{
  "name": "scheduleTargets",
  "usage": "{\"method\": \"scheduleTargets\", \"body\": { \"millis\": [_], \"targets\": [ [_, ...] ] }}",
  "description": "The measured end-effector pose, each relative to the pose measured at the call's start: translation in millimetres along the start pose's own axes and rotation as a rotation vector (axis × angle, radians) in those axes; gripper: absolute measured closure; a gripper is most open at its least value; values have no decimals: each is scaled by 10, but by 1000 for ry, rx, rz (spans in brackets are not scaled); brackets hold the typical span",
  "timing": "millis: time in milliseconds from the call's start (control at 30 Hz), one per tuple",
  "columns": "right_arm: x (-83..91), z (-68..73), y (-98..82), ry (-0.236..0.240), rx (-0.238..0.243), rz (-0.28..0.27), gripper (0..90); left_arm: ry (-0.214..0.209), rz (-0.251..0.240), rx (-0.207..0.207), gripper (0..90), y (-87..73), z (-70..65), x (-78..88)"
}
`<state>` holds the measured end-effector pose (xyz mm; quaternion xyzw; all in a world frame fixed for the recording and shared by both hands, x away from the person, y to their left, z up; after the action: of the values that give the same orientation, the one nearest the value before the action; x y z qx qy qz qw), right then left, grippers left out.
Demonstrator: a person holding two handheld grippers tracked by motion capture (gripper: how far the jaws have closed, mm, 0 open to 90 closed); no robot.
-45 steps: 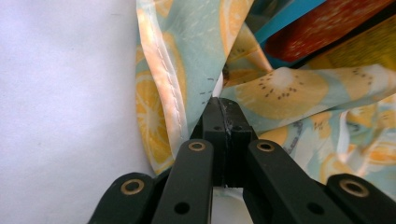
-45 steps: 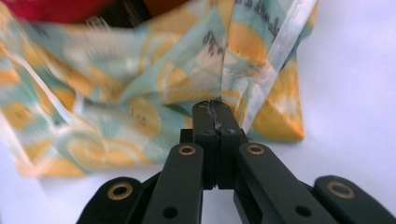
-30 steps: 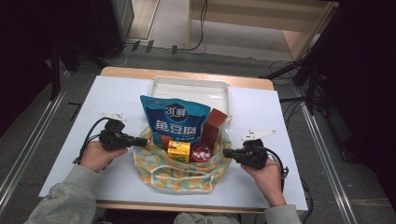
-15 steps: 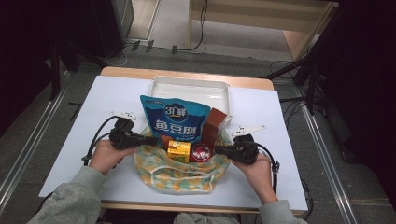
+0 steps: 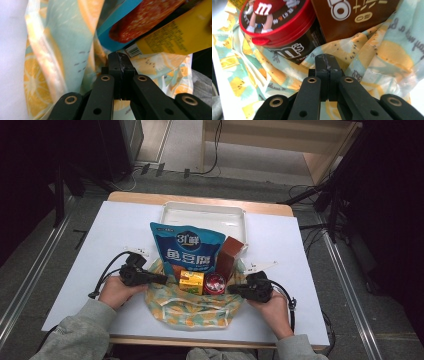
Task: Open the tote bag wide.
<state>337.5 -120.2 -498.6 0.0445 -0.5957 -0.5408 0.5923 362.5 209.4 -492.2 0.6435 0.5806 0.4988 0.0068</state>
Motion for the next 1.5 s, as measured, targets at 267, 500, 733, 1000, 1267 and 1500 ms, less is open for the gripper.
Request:
{"method": "scheduleTargets", "body": {
  "millis": [267,500,733,1000,1267,1500],
  "targets": [
    [-26,-63,-69,-28,19,37,900,21,12,-1,900,-19,85,2],
    [-36,-125,-78,-38,14,45,900,35,13,7,900,-16,148,3],
    [-34,-168,-80,-35,16,35,900,39,7,20,900,1,206,-5],
    [24,-264,-96,-49,-8,31,900,66,16,7,900,33,226,7],
    [67,-307,-128,-58,-29,23,900,89,14,-2,900,78,272,16],
    [83,-366,-117,-70,-73,16,900,97,0,-6,900,101,298,16]
  ]
}}
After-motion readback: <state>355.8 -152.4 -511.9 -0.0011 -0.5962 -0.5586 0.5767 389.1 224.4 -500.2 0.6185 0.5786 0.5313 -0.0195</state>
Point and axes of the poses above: each handheld gripper's, and its own axes: x roughly backward along the jaws, y roughly out of its top, z roughly to its left, the point moved 5 cm from there along -x, roughly forward along the jaws, and after that the axes turned 3 degrees about -z, right-handed, at the moved point
